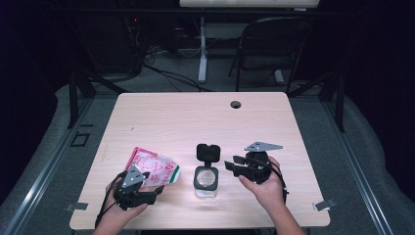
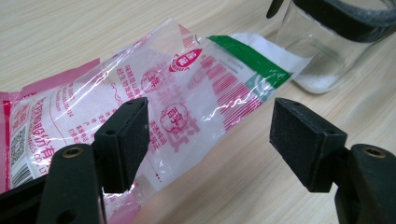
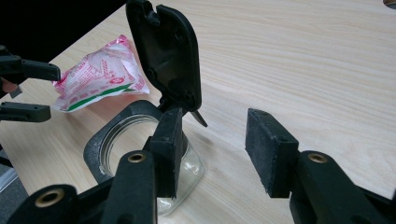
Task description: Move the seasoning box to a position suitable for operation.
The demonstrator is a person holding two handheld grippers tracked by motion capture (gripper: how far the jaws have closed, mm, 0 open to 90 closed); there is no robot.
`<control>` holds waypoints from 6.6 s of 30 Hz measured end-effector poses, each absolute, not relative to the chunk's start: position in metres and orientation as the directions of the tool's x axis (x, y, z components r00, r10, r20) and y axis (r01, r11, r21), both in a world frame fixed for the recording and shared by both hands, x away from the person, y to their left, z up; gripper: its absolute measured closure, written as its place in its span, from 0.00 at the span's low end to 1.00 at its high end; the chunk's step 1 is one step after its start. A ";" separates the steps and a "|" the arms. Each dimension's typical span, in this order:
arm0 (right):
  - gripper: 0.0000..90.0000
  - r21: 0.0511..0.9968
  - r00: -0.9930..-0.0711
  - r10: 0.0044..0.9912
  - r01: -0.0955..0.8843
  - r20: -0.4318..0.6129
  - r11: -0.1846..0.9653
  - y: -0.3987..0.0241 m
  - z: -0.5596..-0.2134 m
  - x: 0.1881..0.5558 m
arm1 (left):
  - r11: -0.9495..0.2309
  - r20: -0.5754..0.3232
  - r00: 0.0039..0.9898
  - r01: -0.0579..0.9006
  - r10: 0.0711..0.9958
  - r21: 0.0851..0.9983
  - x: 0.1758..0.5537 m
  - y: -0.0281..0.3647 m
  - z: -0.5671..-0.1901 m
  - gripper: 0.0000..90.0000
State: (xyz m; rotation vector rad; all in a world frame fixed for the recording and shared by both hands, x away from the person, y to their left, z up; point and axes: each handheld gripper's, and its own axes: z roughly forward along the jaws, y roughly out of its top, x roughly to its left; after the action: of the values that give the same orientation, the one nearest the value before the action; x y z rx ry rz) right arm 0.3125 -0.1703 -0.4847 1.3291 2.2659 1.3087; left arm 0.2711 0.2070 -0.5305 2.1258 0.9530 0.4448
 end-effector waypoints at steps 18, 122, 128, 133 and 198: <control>0.62 0.777 -0.559 0.783 0.608 0.272 0.165 -0.174 -0.484 0.313 | -0.519 0.099 0.654 0.489 0.750 0.701 0.282 0.200 -0.556 0.31; 0.67 0.745 -0.597 0.755 0.628 0.273 0.227 -0.182 -0.487 0.312 | -0.431 -0.037 0.632 0.569 0.774 0.701 0.323 0.239 -0.516 1.00; 0.65 0.739 -0.621 0.739 0.621 0.261 0.261 -0.181 -0.489 0.312 | -0.456 0.012 0.629 0.551 0.777 0.699 0.325 0.240 -0.501 1.00; 0.65 0.746 -0.614 0.746 0.617 0.257 0.251 -0.182 -0.489 0.314 | -0.457 0.032 0.623 0.537 0.782 0.709 0.328 0.242 -0.487 1.00; 0.60 0.772 -0.765 0.608 0.513 0.213 0.376 -0.156 -0.447 0.315 | -0.523 0.065 0.808 0.316 0.586 0.792 0.301 0.190 -0.426 1.00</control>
State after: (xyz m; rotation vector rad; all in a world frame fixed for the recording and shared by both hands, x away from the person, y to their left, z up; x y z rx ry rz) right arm 0.3155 -0.1563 -0.4471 1.0288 2.5160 1.3502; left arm 0.3006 0.1900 -0.4257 2.1566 0.6615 0.4129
